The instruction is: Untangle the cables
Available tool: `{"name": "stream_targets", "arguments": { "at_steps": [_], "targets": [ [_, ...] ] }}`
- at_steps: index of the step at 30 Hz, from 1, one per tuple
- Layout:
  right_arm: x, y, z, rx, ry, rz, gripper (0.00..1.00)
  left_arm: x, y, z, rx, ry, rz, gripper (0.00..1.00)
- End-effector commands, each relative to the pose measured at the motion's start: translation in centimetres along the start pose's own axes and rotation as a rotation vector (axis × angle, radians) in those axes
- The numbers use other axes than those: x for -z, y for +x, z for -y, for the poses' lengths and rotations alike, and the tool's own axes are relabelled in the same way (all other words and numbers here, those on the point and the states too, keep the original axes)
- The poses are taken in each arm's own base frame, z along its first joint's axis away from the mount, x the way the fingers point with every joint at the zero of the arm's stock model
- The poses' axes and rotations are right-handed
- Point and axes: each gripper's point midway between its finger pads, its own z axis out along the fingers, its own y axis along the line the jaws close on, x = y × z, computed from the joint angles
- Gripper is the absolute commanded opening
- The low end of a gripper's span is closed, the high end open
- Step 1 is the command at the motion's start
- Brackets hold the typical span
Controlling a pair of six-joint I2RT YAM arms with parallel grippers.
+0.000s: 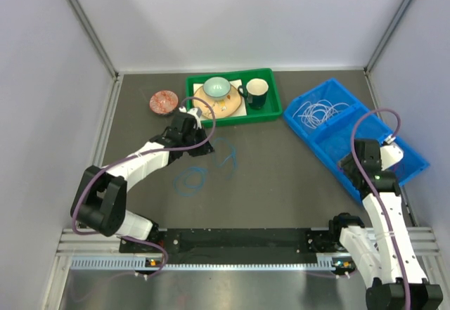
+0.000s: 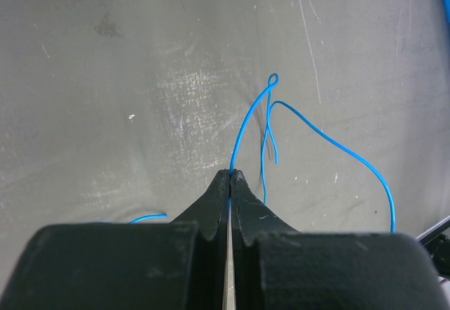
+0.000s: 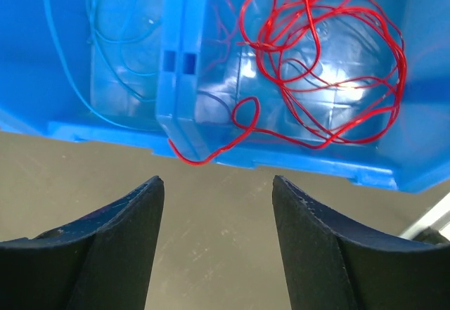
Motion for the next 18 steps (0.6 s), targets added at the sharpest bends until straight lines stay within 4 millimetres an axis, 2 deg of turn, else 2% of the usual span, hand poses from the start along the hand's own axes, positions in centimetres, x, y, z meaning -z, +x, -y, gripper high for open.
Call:
{"name": "stream_targets", "arguments": {
  "at_steps": [1,5,13,18],
  "targets": [
    [-0.7,-0.4,-0.4,-0.040,0.009,0.027,0.60,0.1,-0.6,0.5,-0.015,0.022,0.029,0.00],
    [-1.1,-0.3,-0.9,-0.043,-0.006,0.024,0.52,-0.2,-0.4,0.5,-0.011,0.023,0.021,0.00],
    [-2.3,0.4,-0.7,-0.024,0.007,0.023,0.42,-0.3,-0.3,0.2,-0.010,0.015,0.018,0.00],
    [-3.1,0.8,-0.6,-0.008,0.013,0.024,0.41,-0.5,-0.3,0.2,-0.010,0.016,0.015,0.00]
  ]
}}
